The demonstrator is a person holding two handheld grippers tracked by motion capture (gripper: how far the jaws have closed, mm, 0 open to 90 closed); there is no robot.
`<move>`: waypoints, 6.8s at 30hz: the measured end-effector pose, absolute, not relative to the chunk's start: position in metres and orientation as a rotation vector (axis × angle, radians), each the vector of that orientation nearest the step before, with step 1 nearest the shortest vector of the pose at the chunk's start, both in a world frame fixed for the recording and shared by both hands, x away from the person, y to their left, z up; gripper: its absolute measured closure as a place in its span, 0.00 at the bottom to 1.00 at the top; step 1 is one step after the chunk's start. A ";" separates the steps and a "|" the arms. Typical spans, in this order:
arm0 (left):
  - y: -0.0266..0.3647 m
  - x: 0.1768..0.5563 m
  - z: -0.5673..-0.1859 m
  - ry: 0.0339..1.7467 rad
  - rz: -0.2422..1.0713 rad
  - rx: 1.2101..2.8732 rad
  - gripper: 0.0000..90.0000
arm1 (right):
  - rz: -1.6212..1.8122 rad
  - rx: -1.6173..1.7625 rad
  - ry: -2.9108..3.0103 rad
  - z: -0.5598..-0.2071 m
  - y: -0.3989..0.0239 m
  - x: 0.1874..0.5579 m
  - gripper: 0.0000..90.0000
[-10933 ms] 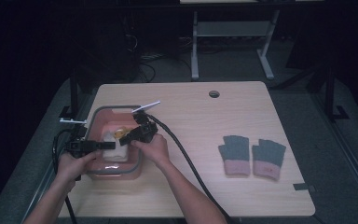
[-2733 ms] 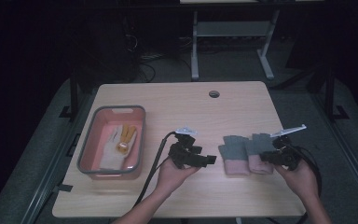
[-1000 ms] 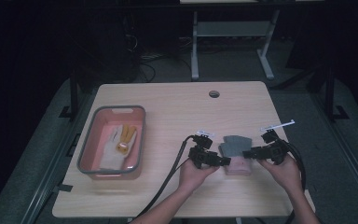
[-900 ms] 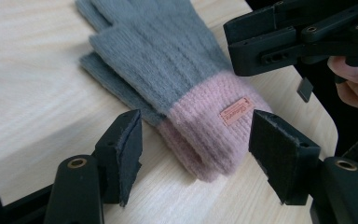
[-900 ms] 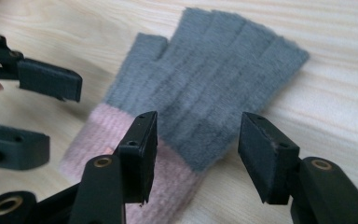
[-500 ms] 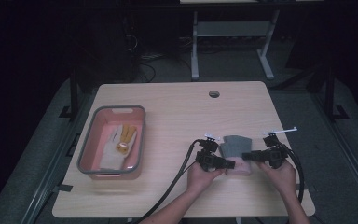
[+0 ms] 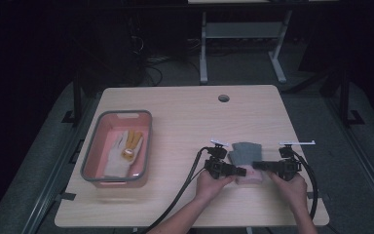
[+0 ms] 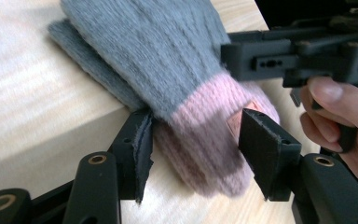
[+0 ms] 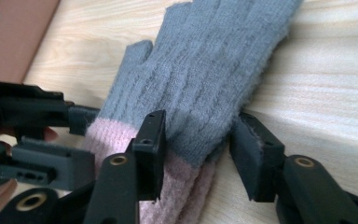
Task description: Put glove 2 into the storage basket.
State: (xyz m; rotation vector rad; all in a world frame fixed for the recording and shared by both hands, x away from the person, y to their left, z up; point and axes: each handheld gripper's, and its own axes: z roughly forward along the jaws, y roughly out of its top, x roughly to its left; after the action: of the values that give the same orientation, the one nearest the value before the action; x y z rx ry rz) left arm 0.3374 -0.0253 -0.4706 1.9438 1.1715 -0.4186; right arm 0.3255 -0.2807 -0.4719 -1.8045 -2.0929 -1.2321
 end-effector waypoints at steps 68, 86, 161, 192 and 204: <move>0.056 0.339 -0.423 1.063 -0.333 1.842 0.75 | -1.448 -1.610 -2.059 -0.421 -0.214 0.328 0.83; 0.084 0.341 -0.409 1.050 -0.307 1.845 0.75 | -1.448 -1.540 -2.059 -0.405 -0.190 0.339 0.83; 0.209 0.354 -0.350 1.093 -0.210 1.755 0.75 | -1.463 -1.257 -2.154 -0.343 -0.074 0.389 0.83; 0.250 0.350 -0.346 1.144 -0.184 1.748 0.76 | -1.434 -1.195 -2.165 -0.342 -0.030 0.398 0.83; 0.269 0.347 -0.343 1.161 -0.162 1.749 0.76 | -1.414 -1.155 -2.191 -0.340 -0.009 0.402 0.83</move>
State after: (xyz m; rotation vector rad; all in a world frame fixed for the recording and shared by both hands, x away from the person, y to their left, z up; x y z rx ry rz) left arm 0.3475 0.2692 -0.3431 1.7491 1.1609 -0.1621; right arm 0.4020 -0.0090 -0.3397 -1.1554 -2.1910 -1.4138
